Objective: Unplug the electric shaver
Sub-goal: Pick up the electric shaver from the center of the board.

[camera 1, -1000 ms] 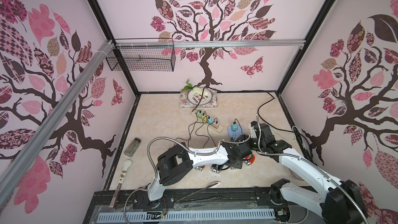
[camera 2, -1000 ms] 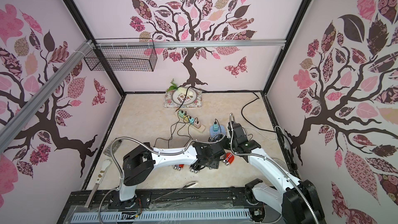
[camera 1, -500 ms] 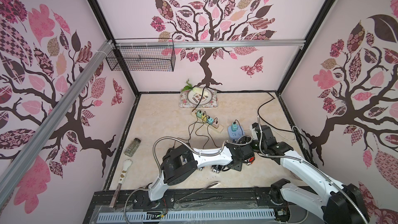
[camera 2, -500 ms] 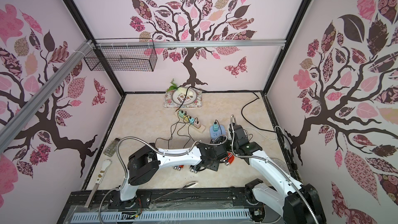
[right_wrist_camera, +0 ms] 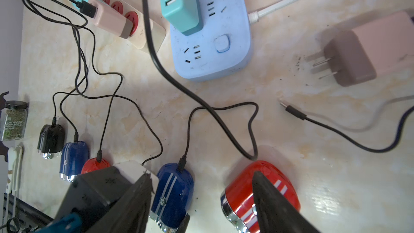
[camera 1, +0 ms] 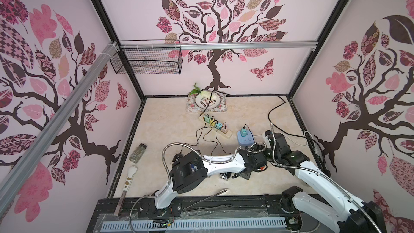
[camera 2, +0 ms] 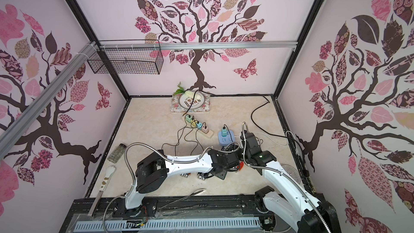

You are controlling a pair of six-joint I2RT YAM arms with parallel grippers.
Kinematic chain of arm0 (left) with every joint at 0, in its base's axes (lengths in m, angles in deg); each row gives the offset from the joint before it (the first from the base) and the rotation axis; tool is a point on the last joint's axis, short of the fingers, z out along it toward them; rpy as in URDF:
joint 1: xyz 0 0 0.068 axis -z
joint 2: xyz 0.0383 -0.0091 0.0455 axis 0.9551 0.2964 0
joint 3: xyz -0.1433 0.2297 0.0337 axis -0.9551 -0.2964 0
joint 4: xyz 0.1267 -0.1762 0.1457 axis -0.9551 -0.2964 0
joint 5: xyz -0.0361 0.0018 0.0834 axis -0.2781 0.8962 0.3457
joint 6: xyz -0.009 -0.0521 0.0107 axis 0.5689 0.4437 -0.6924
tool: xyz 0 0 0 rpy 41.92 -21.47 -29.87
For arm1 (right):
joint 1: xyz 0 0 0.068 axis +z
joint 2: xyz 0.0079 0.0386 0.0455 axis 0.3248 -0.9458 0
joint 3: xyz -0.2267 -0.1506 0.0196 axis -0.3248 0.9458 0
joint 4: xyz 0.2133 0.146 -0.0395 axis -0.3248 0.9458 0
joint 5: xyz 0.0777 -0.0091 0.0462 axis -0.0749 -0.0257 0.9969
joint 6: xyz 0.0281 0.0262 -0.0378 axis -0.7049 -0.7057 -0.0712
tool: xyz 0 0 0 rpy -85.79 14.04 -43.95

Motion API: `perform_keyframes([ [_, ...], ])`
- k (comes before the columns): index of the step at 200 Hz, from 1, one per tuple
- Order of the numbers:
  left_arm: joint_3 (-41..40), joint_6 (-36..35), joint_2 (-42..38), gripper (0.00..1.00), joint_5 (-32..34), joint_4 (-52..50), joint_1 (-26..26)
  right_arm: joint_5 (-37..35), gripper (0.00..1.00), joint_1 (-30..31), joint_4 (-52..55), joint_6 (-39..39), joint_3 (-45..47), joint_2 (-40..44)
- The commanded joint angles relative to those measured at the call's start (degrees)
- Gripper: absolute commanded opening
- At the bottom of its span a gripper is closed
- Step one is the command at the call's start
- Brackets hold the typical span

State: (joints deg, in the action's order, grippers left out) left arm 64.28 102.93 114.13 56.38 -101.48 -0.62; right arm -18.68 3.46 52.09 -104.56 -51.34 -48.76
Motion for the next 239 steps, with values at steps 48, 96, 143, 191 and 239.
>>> perform_keyframes([
  [48, 3.39, -5.68, 3.02, 0.69, 0.93, 0.14, 0.37, 2.68, 0.73, 0.51, 1.06, -0.38, -0.85, 2.41],
  [96, 3.66, -6.76, 4.29, 0.69, 1.1, 0.5, 0.37, 2.58, 0.73, 0.52, 1.4, -0.38, -0.82, 2.43],
  [143, 2.54, -6.99, 4.31, 0.67, 1.45, 1.07, 0.33, 2.6, 0.7, 0.52, 1.13, -0.22, -1.06, 1.82],
  [191, 0.75, -7.6, 4.52, 0.66, 0.92, 3.3, 0.26, 2.69, 0.69, 0.52, 1.13, 0.05, -1.45, 1.08],
  [239, -0.39, -7.68, 5.29, 0.67, 0.4, 4.88, 0.01, 2.6, 0.69, 0.5, 1.08, 0.07, -1.52, 0.58],
])
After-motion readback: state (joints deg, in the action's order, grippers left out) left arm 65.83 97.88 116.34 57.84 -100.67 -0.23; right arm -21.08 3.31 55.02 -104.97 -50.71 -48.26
